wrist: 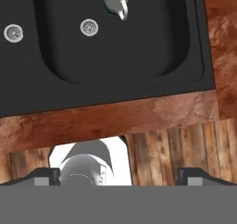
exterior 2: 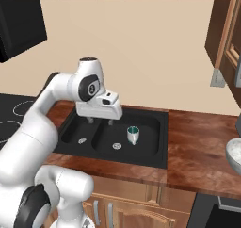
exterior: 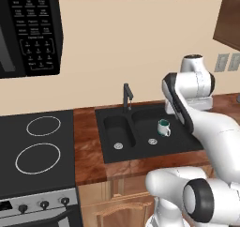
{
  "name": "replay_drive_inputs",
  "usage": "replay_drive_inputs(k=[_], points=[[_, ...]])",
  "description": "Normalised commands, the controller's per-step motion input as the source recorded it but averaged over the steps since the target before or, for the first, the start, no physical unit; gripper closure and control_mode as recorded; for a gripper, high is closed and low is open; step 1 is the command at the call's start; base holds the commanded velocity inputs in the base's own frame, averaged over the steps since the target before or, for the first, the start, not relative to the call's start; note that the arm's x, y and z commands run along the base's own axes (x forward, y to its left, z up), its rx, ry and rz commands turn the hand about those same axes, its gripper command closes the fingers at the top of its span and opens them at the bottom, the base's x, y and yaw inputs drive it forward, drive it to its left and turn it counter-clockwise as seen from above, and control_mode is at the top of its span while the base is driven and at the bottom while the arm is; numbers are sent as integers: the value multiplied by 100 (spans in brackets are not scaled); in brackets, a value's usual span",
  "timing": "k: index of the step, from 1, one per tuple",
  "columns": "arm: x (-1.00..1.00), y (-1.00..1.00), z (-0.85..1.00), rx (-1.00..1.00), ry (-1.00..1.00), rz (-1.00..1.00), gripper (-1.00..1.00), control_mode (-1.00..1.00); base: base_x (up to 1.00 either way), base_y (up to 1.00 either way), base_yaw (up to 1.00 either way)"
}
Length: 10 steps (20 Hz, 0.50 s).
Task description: Pick the mug and place it in the sink. Pick the bowl and place it in the open cabinet and then close the cabinet.
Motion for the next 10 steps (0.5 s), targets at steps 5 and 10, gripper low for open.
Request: replay_drive_inputs(k=[5, 10], points=[[-17, 0, -6, 2, 0, 0, -100, -100, 0, 0, 0], [-6, 7, 0, 0, 0, 0, -100, -100, 0, 0, 0]])
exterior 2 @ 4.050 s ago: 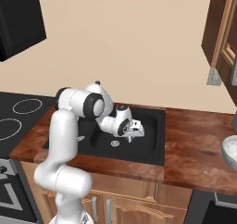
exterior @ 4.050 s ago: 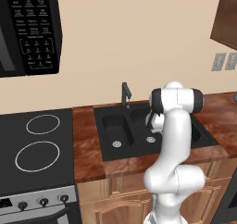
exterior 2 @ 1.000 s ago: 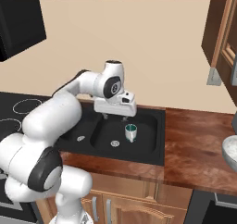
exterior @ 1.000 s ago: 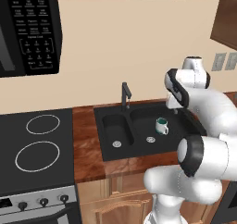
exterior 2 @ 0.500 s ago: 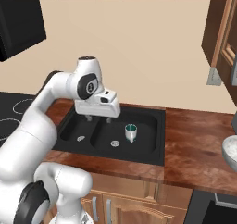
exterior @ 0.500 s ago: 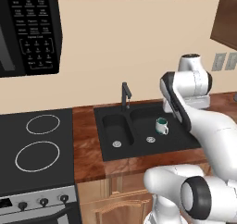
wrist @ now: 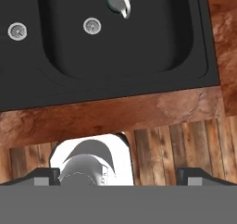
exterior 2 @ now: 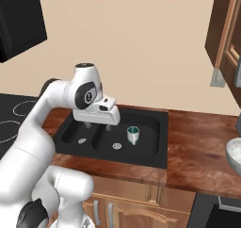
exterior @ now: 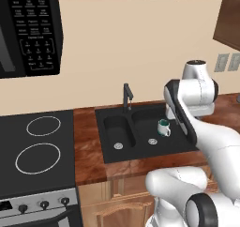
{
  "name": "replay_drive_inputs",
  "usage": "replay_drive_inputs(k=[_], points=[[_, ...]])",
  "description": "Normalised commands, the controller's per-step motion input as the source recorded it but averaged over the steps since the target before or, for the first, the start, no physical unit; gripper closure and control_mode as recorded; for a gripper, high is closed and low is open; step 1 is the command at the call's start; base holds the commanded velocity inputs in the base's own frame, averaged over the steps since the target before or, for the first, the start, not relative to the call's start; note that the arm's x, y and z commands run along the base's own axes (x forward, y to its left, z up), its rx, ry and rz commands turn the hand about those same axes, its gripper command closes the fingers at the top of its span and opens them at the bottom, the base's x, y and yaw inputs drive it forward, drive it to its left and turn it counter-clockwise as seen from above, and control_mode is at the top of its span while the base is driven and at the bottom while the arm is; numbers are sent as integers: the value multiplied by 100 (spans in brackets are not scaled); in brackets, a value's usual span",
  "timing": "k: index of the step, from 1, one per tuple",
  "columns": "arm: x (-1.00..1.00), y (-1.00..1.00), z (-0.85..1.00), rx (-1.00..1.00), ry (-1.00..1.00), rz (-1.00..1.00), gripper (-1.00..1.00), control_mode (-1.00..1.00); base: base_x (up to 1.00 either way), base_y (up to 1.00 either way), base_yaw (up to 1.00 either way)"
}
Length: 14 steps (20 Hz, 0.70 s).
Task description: Pick the mug and place it in the sink. Pick the bowl and place it in the open cabinet and then close the cabinet.
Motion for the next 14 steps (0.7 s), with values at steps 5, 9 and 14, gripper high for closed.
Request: replay_drive_inputs(k=[5, 9, 14], points=[[-12, 13, 0, 0, 0, 1, -100, -100, 0, 0, 0], [-12, 0, -4, 0, 0, 0, -100, -100, 0, 0, 0], [0, 0, 0, 0, 0, 0, -100, 100, -58, -6, 0]])
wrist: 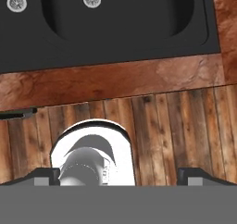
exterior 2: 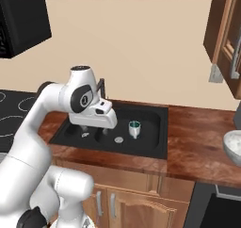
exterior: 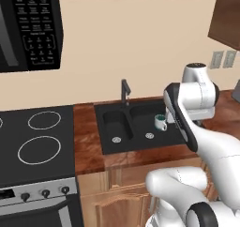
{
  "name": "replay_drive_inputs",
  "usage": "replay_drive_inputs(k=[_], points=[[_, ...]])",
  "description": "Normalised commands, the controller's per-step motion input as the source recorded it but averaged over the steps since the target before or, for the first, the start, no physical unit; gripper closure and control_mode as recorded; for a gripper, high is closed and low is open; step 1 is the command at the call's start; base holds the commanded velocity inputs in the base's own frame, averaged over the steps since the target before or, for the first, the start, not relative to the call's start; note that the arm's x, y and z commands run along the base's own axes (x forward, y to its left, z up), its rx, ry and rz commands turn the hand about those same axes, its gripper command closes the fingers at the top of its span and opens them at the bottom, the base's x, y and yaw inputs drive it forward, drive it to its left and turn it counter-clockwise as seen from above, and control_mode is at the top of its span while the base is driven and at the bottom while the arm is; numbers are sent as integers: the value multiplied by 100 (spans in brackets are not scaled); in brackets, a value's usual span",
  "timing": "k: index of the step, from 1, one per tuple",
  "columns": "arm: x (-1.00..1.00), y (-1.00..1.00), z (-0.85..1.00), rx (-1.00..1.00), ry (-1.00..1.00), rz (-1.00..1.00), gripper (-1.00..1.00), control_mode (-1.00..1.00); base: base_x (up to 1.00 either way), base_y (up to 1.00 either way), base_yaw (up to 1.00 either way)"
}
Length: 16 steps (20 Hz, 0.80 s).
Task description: Pick the mug and place it in the sink. Pick the bowl and place it in the open cabinet and then close the cabinet.
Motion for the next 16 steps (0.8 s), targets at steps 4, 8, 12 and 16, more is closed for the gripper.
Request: replay_drive_inputs(k=[4, 8, 12, 16], points=[[0, 0, 0, 0, 0, 0, -100, 100, -55, -14, 0], [0, 0, 0, 0, 0, 0, -100, 100, -27, -23, 0], [0, 0, 0, 0, 0, 0, -100, 100, -20, -41, 6], [0, 0, 0, 0, 0, 0, -100, 100, -17, -45, 5]])
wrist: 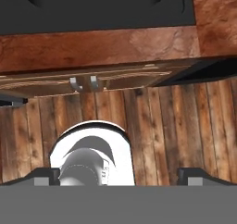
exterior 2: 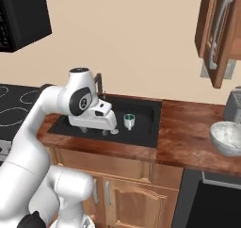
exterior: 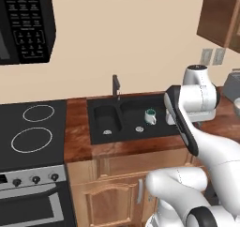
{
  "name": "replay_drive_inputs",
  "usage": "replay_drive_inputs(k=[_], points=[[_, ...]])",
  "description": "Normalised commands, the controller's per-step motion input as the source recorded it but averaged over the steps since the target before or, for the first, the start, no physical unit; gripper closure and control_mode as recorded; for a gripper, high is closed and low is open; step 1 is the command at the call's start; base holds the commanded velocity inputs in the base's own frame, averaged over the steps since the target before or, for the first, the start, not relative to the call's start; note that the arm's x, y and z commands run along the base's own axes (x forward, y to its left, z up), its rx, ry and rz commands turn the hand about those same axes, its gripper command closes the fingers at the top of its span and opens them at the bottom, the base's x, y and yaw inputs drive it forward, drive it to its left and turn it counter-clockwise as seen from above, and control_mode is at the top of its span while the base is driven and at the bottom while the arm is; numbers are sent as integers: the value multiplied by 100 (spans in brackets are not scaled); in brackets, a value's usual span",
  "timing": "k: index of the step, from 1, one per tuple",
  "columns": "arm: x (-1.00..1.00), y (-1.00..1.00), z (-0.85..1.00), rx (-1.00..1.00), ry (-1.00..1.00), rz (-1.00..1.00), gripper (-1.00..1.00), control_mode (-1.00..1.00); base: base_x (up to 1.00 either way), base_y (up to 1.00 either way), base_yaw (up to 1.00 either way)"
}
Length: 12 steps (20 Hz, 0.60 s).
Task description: Pick the mug and place it in the sink. Pick the bowl and place it in the open cabinet and then close the cabinet.
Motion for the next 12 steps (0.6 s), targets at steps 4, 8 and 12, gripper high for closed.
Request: replay_drive_inputs(k=[4, 8, 12], points=[[0, 0, 0, 0, 0, 0, -100, 100, -35, -46, 7], [0, 0, 0, 0, 0, 0, -100, 100, -46, -60, 4], [0, 0, 0, 0, 0, 0, -100, 100, -40, -60, 0]])
